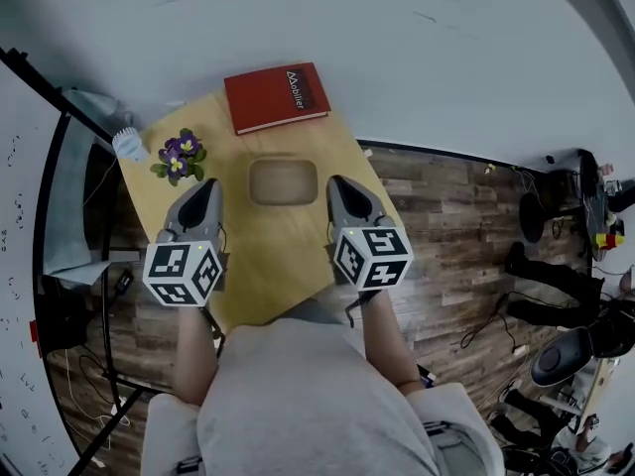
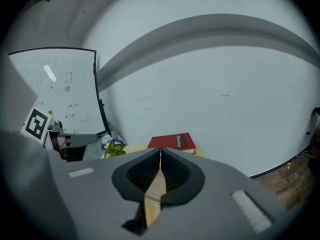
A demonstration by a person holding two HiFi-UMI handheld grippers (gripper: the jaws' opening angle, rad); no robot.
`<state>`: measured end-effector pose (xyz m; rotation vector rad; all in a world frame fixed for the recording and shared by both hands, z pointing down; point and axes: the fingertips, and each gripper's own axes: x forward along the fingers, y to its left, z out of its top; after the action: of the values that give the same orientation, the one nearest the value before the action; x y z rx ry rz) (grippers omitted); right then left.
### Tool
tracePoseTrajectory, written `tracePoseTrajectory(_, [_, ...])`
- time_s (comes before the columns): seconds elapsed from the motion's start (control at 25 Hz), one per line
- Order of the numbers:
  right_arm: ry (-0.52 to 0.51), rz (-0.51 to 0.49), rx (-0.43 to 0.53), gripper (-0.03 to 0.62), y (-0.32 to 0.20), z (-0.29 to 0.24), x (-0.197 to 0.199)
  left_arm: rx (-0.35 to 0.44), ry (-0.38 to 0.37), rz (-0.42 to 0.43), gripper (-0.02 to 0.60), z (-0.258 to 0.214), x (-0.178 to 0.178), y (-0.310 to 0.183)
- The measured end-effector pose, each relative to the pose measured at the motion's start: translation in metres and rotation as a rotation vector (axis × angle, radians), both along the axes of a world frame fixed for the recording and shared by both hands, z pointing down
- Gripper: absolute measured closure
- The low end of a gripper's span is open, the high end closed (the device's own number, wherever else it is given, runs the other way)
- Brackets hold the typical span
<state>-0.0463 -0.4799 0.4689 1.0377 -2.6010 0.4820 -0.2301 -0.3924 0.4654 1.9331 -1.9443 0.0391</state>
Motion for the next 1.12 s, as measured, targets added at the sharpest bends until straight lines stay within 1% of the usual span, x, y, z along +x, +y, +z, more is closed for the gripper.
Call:
tracePoseTrajectory(0.08, [0.002,-0.01,-0.041,0.583,-0.004,0.013,-0.001,-0.041,0.035,0.004,0.577,0.017,0.002,-0.004])
tracePoseTrajectory(0.12, [-0.001,-0.012,-0.063,0.583,-0.006,0.02,-0.002,-0.062,0.05,0.008,0.559,0.025,0.003,-0.006])
tracePoseTrajectory(0.24, [-0.009,-0.018,-0.128,0.58,-0.014,0.038,-0.003,-0.121,0.09,0.015,0.55,0.05,0.007,-0.012])
tracePoseTrajectory(0.4, [0.007,-0.029,-0.201,0.572,-0.022,0.062,-0.003,-0.2,0.146,0.027,0.524,0.079,0.014,-0.02])
tracePoseTrajectory(0.56, [0.025,-0.03,-0.258,0.555,-0.029,0.086,-0.002,-0.268,0.18,0.04,0.493,0.105,0.019,-0.029])
tracePoseTrajectory(0.76, [0.04,-0.036,-0.341,0.52,-0.033,0.114,-0.001,-0.32,0.222,0.04,0.462,0.126,0.023,-0.033])
tracePoseTrajectory(0.96, [0.044,-0.045,-0.412,0.486,-0.033,0.139,-0.005,-0.357,0.254,0.033,0.404,0.142,0.023,-0.038])
tracePoseTrajectory(1.12, [0.042,-0.037,-0.445,0.463,-0.037,0.15,-0.006,-0.368,0.287,0.019,0.363,0.151,0.024,-0.044])
